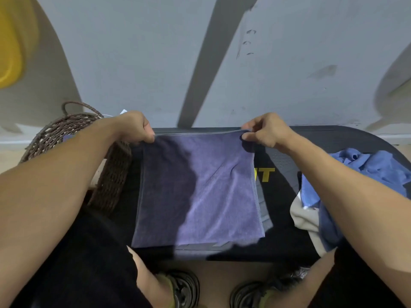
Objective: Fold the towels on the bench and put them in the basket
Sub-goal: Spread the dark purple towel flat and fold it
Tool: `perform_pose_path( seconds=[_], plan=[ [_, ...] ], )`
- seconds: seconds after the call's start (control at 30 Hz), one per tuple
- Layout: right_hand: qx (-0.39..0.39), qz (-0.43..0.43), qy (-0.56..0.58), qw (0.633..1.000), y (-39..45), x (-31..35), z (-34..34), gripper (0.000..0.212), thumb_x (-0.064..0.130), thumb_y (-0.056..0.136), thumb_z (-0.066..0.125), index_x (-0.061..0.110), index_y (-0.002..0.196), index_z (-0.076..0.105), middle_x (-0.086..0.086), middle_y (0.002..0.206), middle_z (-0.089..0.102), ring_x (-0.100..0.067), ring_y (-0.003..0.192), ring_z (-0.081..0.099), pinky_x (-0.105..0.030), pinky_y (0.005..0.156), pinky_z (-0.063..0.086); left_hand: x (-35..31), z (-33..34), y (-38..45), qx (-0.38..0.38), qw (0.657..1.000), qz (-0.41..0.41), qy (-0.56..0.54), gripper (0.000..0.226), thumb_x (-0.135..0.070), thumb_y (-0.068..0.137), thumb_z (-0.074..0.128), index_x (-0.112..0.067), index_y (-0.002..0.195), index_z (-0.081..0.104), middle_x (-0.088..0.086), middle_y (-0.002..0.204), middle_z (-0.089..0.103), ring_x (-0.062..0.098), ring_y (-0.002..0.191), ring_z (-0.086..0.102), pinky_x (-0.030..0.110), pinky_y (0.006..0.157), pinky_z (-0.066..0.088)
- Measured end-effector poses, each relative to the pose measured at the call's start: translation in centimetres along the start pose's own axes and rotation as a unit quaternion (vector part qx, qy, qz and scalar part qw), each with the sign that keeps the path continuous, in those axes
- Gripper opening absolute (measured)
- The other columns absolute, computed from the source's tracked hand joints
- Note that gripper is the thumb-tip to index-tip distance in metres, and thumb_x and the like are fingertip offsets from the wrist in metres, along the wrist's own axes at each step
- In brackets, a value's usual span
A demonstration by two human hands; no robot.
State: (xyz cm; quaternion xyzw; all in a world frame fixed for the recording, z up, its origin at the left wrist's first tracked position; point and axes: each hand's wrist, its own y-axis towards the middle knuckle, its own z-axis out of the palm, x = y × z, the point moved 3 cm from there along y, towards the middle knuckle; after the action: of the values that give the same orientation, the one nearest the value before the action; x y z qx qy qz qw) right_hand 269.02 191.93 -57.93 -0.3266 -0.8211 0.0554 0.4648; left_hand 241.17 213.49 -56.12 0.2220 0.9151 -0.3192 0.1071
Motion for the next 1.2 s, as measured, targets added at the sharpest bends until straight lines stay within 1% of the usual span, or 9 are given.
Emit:
perform_pose_path(
  seconds=[0.17, 0.3, 0.47, 0.6, 0.67, 0.77, 0.87, 1.0, 1.2],
  plan=[
    [0.003, -0.012, 0.113, 0.994, -2.1, 0.6, -0.9, 0.023, 0.016, 0.089, 0.073, -0.003, 0.099, 0.072, -0.013, 0.083, 0.063, -0.016, 0.070, 0.056, -0.028, 0.070, 0.052, -0.8, -1.5, -1.9, 0.022, 0.998, 0.018, -0.057, 0.011, -0.009, 0.077, 0.081, -0.006, 0.078, 0.071, 0.007, 0.063, 0.067, 0.016, 0.051, 0.062, 0.026, 0.057, 0.055],
    [0.015, -0.007, 0.131, 0.991, -4.0, 0.3, -1.7, 0.019, 0.006, 0.089, 0.071, -0.007, 0.102, 0.069, -0.016, 0.085, 0.064, -0.006, 0.057, 0.062, -0.016, 0.057, 0.053, -0.6, -1.8, -2.8, 0.019, 0.998, 0.026, -0.061, 0.009, -0.010, 0.082, 0.078, -0.009, 0.087, 0.070, 0.001, 0.064, 0.067, 0.014, 0.050, 0.060, 0.023, 0.053, 0.053],
    [-0.032, 0.006, 0.127, 0.991, -4.9, -0.3, -2.4, 0.015, -0.001, 0.078, 0.080, 0.003, 0.090, 0.073, -0.012, 0.072, 0.064, -0.009, 0.055, 0.063, -0.014, 0.056, 0.054, 0.6, -0.7, -2.8, -0.027, 0.994, 0.041, -0.096, 0.008, -0.015, 0.089, 0.072, -0.008, 0.085, 0.072, 0.001, 0.063, 0.063, 0.012, 0.053, 0.053, 0.021, 0.060, 0.046],
    [-0.054, 0.012, 0.138, 0.989, -3.6, -0.7, -1.3, 0.016, 0.001, 0.076, 0.083, 0.011, 0.083, 0.073, -0.003, 0.065, 0.061, -0.006, 0.055, 0.061, -0.016, 0.064, 0.055, 1.4, 1.2, -1.7, -0.065, 0.977, 0.006, -0.205, 0.012, -0.007, 0.094, 0.063, -0.006, 0.084, 0.069, 0.003, 0.064, 0.063, 0.012, 0.051, 0.053, 0.017, 0.044, 0.048],
    [-0.083, 0.013, 0.145, 0.986, -2.3, -1.0, -0.1, 0.013, 0.000, 0.081, 0.077, 0.007, 0.092, 0.073, 0.000, 0.065, 0.057, -0.009, 0.063, 0.057, -0.020, 0.073, 0.055, 1.7, 1.9, -0.7, -0.093, 0.974, -0.017, -0.205, 0.010, -0.005, 0.094, 0.062, -0.003, 0.089, 0.070, 0.011, 0.076, 0.064, 0.021, 0.060, 0.055, 0.023, 0.054, 0.054],
    [-0.126, 0.011, 0.129, 0.983, -0.4, -1.1, 1.8, 0.015, 0.000, 0.090, 0.066, 0.009, 0.100, 0.073, 0.007, 0.066, 0.055, -0.002, 0.059, 0.050, -0.010, 0.064, 0.045, 1.2, 2.3, 0.5, -0.151, 0.979, -0.026, -0.134, 0.012, -0.005, 0.093, 0.062, 0.000, 0.100, 0.071, 0.018, 0.093, 0.068, 0.028, 0.081, 0.063, 0.030, 0.077, 0.048],
    [-0.157, 0.014, 0.114, 0.981, 1.4, -1.3, 2.8, 0.012, 0.006, 0.088, 0.067, 0.017, 0.094, 0.067, 0.008, 0.068, 0.057, -0.004, 0.065, 0.055, -0.011, 0.062, 0.042, 0.8, 2.8, 1.4, -0.151, 0.986, -0.042, -0.062, 0.018, -0.005, 0.093, 0.058, 0.006, 0.101, 0.070, 0.024, 0.108, 0.069, 0.038, 0.104, 0.064, 0.037, 0.091, 0.051],
    [-0.191, 0.042, 0.080, 0.977, 2.5, -2.6, 3.4, 0.014, 0.013, 0.083, 0.074, 0.018, 0.091, 0.064, 0.009, 0.072, 0.061, -0.009, 0.073, 0.059, -0.019, 0.070, 0.044, 1.0, 3.1, 2.2, -0.117, 0.987, -0.090, 0.066, 0.025, -0.013, 0.090, 0.060, 0.003, 0.106, 0.070, 0.022, 0.113, 0.068, 0.037, 0.111, 0.061, 0.042, 0.095, 0.051],
    [-0.205, 0.059, 0.067, 0.975, 3.5, -3.7, 3.3, 0.021, 0.021, 0.077, 0.080, 0.016, 0.089, 0.063, 0.006, 0.075, 0.065, -0.005, 0.068, 0.059, -0.014, 0.057, 0.041, 2.0, 3.6, 3.4, -0.155, 0.984, -0.061, 0.061, 0.024, -0.021, 0.082, 0.076, 0.000, 0.094, 0.072, 0.022, 0.112, 0.066, 0.040, 0.110, 0.059, 0.041, 0.093, 0.047]
  ],
)
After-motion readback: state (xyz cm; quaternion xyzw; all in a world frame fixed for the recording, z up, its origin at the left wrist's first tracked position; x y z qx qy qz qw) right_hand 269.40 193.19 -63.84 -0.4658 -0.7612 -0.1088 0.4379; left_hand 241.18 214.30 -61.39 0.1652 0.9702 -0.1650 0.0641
